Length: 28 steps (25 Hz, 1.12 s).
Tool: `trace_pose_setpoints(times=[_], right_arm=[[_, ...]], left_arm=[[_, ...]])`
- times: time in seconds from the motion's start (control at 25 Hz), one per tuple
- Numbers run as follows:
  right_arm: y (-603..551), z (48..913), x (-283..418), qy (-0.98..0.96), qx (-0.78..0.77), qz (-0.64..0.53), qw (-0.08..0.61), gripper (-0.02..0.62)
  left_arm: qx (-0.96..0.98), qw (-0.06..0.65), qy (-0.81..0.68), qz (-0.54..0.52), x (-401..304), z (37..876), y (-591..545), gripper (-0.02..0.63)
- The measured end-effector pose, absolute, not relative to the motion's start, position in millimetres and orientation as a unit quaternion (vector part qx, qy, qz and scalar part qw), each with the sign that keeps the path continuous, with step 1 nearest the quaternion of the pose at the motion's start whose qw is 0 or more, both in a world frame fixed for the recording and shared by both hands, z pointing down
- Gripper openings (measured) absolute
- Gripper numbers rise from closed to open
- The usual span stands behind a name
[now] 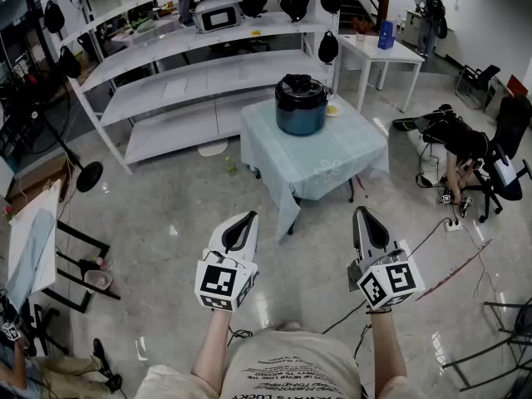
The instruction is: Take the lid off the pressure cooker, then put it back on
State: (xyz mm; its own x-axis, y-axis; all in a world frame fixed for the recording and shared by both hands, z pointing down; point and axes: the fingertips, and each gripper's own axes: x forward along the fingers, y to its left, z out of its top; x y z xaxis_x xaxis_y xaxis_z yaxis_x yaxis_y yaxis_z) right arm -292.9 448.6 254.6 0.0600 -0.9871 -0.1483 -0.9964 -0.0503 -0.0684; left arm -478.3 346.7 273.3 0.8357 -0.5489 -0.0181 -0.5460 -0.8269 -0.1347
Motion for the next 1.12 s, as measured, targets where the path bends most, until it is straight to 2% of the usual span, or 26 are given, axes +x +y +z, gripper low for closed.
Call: trace_pose_setpoints(times=[0.52, 0.64, 0.68, 0.76, 0.8, 0.92, 1.12], right_arm=[[446, 269, -265, 0.703, -0.706, 0.008, 0.091, 0.013], [440, 273, -258, 0.704, -0.703, -0.005, 0.098, 0.116], [438, 274, -257, 0.706, -0.702, -0.007, 0.100, 0.135], [434, 277, -253, 0.705, -0.702, -0.008, 0.101, 0.179], [432, 278, -251, 0.704, -0.703, -0.008, 0.103, 0.209], [426, 284, -246, 0.705, -0.701, -0.010, 0.106, 0.274], [413, 288, -234, 0.703, -0.703, -0.019, 0.109, 0.308]], left_arm=[[-0.961, 0.018, 0.277, -0.003, -449, 289, 340, 0.028], [-0.962, 0.017, 0.273, -0.002, -440, 289, 338, 0.029], [-0.962, 0.015, 0.274, 0.000, -437, 289, 337, 0.040], [-0.961, 0.010, 0.277, 0.006, -433, 289, 333, 0.178], [-0.961, 0.008, 0.278, 0.007, -431, 290, 332, 0.215], [-0.962, 0.009, 0.274, 0.003, -425, 296, 328, 0.235], [-0.962, 0.012, 0.274, -0.003, -414, 299, 317, 0.290]])
